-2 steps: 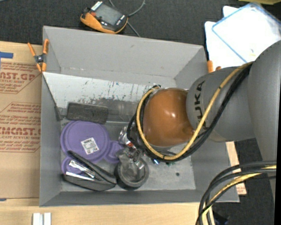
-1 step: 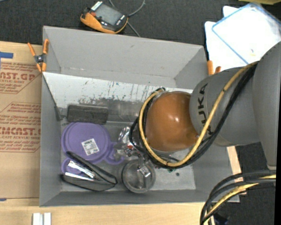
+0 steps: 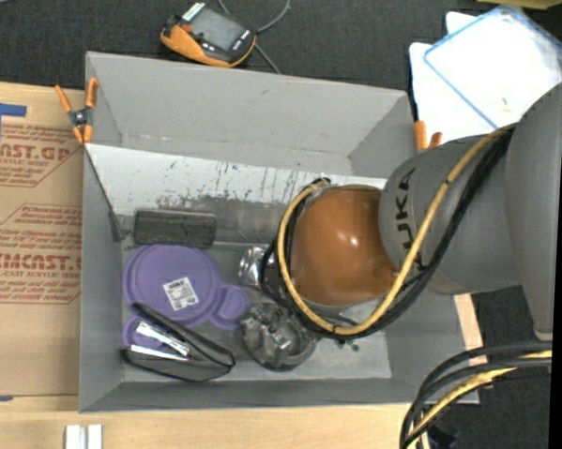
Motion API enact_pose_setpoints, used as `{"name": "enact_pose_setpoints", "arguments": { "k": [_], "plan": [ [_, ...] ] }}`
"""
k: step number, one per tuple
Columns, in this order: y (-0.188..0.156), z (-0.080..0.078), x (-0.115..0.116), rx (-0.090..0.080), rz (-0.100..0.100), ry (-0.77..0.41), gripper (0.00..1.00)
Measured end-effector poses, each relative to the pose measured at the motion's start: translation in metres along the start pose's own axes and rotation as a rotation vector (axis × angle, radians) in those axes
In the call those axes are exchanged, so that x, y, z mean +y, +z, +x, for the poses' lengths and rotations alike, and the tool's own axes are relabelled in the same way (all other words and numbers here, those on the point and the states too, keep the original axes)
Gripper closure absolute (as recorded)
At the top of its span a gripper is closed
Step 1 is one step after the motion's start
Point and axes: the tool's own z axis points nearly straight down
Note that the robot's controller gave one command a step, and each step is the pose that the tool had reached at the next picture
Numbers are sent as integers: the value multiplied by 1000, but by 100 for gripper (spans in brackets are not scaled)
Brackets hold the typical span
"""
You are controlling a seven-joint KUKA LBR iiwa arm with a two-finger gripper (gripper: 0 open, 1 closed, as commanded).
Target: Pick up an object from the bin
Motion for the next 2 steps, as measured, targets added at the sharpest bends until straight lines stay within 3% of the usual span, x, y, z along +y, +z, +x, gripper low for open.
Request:
{"name": "enact_pose_setpoints", "arguments": {
  "k": [1,2],
  "plan": [
    [0,0,0,0,0,-1,100],
    [-28,4,-16,-2,0,-5,100]
  ]
}}
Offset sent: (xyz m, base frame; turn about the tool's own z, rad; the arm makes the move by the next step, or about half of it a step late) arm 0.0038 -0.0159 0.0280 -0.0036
